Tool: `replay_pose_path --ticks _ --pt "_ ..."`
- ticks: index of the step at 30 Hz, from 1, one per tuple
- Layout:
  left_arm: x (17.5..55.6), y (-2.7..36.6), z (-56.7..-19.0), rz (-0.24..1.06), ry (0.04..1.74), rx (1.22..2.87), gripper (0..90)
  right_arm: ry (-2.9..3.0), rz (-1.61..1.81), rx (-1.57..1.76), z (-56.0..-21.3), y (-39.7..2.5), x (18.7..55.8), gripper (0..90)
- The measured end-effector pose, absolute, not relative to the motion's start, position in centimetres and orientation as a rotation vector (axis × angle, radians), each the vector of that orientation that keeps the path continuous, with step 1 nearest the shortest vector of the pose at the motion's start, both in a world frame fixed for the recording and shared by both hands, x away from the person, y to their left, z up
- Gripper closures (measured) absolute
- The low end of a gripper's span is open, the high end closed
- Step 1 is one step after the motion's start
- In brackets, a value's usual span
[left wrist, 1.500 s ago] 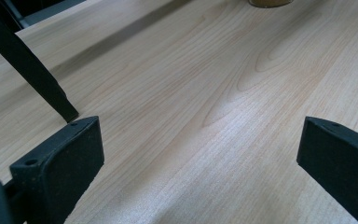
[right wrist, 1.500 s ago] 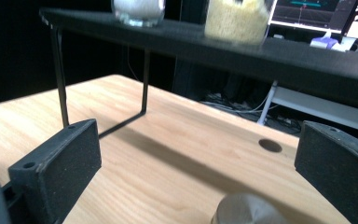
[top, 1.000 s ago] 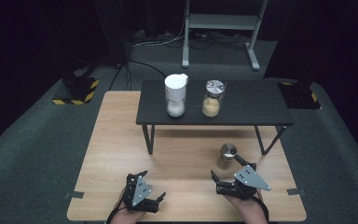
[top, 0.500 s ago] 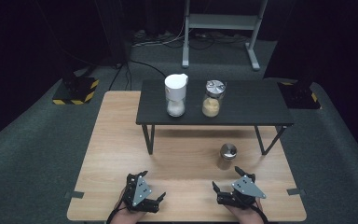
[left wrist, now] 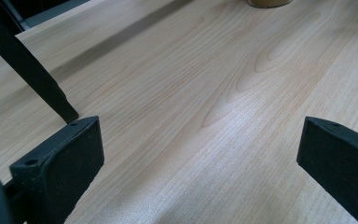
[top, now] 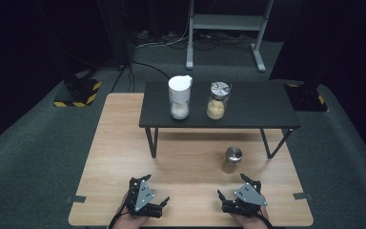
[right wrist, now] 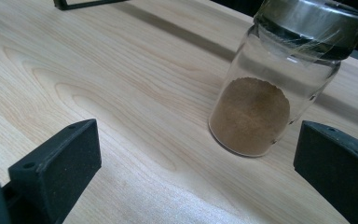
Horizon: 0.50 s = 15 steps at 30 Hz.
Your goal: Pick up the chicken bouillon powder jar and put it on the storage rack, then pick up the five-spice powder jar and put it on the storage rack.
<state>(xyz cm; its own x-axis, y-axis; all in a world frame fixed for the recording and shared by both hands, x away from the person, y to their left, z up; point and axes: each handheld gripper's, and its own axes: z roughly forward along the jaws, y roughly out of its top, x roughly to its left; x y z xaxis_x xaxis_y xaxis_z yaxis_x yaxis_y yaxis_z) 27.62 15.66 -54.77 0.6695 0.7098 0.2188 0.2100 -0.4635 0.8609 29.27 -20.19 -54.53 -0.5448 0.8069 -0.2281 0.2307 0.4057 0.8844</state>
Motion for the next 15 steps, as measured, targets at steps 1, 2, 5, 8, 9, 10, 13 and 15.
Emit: replay_pose_path --ticks 1,2,5,8,9,10,13,15 --pt "27.62 15.64 -54.77 0.722 0.706 2.011 0.7 2.001 1.115 0.881 -54.53 -20.19 29.27 0.0" --pt "27.61 15.62 -54.77 0.722 0.704 2.012 0.7 2.007 1.114 0.877 -54.54 -20.15 29.29 0.0" --pt "27.62 15.64 -54.78 0.714 0.700 2.009 0.7 2.014 1.111 0.868 -54.55 -20.11 29.26 0.0" --pt "27.64 15.69 -54.77 0.708 0.706 2.003 0.7 2.007 1.111 0.867 -54.56 -20.10 29.22 0.0" --pt "27.62 15.68 -54.77 0.709 0.705 2.004 0.7 2.007 1.111 0.867 -54.56 -20.10 29.22 0.0" --pt "27.60 15.66 -54.78 0.713 0.702 2.005 0.7 2.009 1.113 0.869 -54.55 -20.12 29.23 0.0" --pt "27.55 15.56 -54.80 0.723 0.694 2.012 0.7 2.008 1.117 0.876 -54.54 -20.17 29.28 0.0" --pt "27.55 15.53 -54.80 0.724 0.695 2.016 0.7 2.006 1.122 0.873 -54.53 -20.21 29.23 0.0"
